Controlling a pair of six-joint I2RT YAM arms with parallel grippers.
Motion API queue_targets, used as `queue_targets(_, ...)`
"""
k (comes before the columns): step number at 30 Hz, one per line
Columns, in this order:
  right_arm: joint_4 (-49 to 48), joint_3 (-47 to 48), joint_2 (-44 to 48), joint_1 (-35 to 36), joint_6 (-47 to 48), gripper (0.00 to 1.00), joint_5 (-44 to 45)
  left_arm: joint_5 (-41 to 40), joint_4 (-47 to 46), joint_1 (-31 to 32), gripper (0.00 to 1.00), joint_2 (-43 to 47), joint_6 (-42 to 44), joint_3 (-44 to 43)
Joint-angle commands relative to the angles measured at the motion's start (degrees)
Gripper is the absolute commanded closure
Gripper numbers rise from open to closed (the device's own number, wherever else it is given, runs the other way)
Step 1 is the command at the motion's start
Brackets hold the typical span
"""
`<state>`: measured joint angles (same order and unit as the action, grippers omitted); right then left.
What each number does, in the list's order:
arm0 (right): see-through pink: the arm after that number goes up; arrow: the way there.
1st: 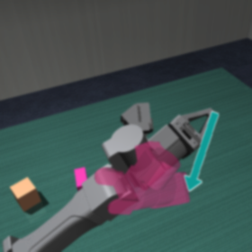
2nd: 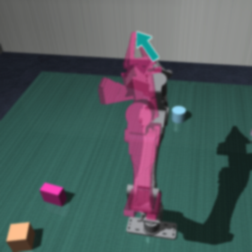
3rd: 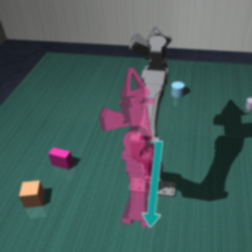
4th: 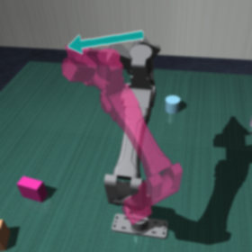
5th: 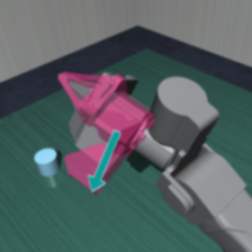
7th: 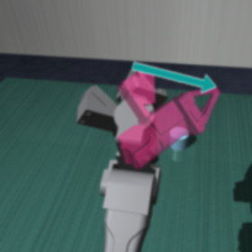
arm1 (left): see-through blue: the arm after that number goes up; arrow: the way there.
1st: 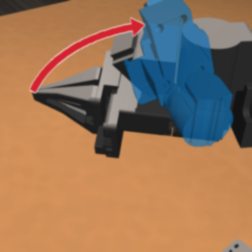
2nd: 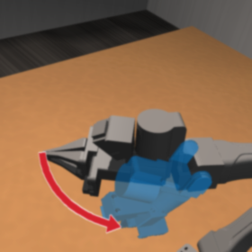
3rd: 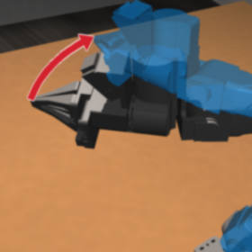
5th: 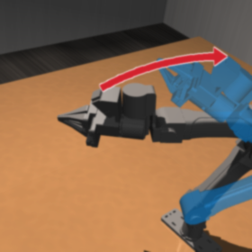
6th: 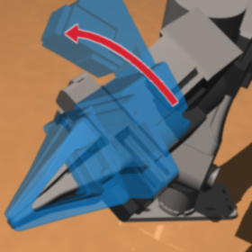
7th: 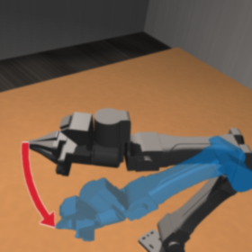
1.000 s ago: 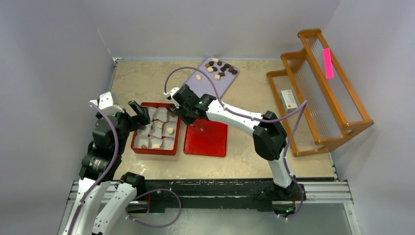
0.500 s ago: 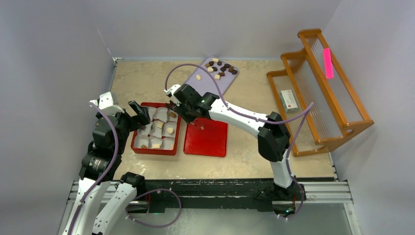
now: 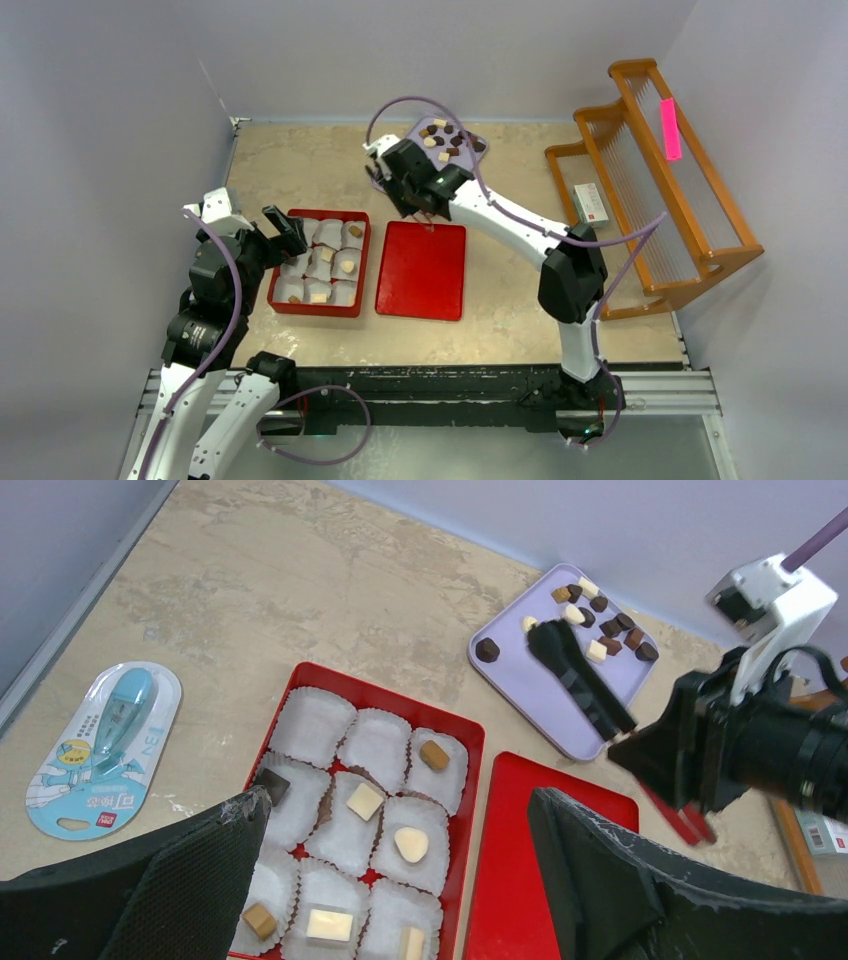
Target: Pack the chocolate
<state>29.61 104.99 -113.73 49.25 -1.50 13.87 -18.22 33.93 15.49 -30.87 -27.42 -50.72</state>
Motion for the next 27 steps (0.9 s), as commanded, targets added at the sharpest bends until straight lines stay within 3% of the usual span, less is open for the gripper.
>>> queue_targets(1,-2.8,1.6,-0.3,-6.5,-0.7,0.66,2.0,0.6,-1.9,-0.5,0.01,-0.1,0.0,0.2)
queue_targets(12,-3.0,4.2,-6.2,-16.5,-2.7,0.61,2.4,0.4,-2.0,-0.5,0.01,0.1,0.1,0.4)
queue_targets(27,-3.8,5.6,-10.6,-19.5,-5.5,0.58,-0.7,0.0,-1.9,-0.5,0.01,-0.1,0.1,0.2)
